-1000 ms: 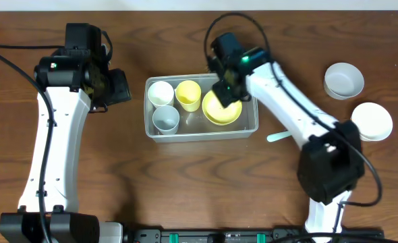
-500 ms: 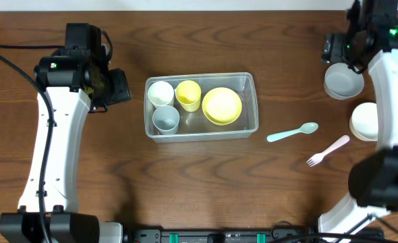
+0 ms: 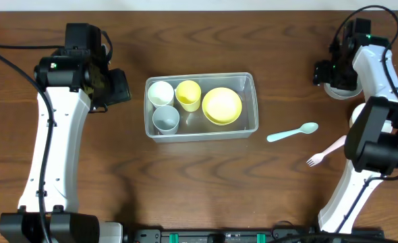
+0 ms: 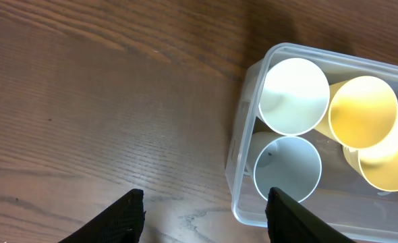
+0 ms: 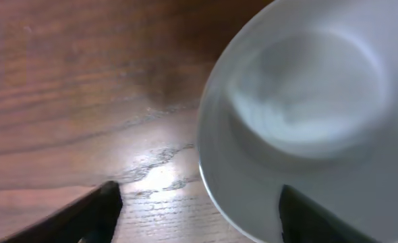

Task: Pack container
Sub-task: 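Grasp the grey bowl with the right gripper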

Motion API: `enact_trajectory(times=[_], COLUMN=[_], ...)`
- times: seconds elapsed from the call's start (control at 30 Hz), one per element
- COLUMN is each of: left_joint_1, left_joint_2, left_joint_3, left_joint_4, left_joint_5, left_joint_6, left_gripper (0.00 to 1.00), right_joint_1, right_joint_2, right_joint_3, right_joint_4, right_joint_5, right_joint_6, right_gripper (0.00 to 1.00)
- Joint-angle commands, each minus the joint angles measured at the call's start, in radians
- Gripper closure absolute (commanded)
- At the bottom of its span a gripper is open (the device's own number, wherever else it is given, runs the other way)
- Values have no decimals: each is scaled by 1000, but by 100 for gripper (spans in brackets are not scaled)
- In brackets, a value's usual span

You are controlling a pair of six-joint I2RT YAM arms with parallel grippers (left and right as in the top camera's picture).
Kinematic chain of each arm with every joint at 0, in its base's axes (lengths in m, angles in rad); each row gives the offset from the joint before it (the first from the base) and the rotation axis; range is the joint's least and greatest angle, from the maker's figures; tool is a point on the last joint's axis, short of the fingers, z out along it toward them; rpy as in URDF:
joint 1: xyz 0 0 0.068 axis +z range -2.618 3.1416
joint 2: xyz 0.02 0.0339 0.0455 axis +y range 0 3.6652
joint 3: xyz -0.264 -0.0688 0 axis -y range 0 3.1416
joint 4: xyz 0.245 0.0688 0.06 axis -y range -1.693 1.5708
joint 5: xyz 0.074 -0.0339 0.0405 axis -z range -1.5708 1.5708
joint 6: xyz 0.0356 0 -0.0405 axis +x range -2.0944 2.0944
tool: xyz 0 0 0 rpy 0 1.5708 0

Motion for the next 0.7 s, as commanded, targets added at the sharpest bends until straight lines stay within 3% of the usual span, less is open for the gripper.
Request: enact_trajectory(times=[0.0, 0.07, 0.23, 0.33, 0.67], left_joint_1=[0, 0, 0, 0, 0], left_joint_2=[2, 2, 2, 2, 2], left_joint_3=[-3, -3, -3, -3, -3], left_joint_4=[-3, -3, -3, -3, -11], left_joint_5=[7, 7, 7, 7, 7], left_joint_6=[-5, -5, -5, -5, -5], left_gripper=[41, 41, 41, 41, 41], right_joint_1=[1, 3, 13, 33, 177], right_joint_2=[21, 18, 17, 16, -129], right_joint_3=[3, 4, 7, 7, 16], right_joint_4=[0, 3, 8, 7, 19], right_joint_5=[-11, -12, -11, -12, -12], right_joint_6=[-6, -1, -2, -2, -47], right_gripper=[45, 68, 82, 98, 99])
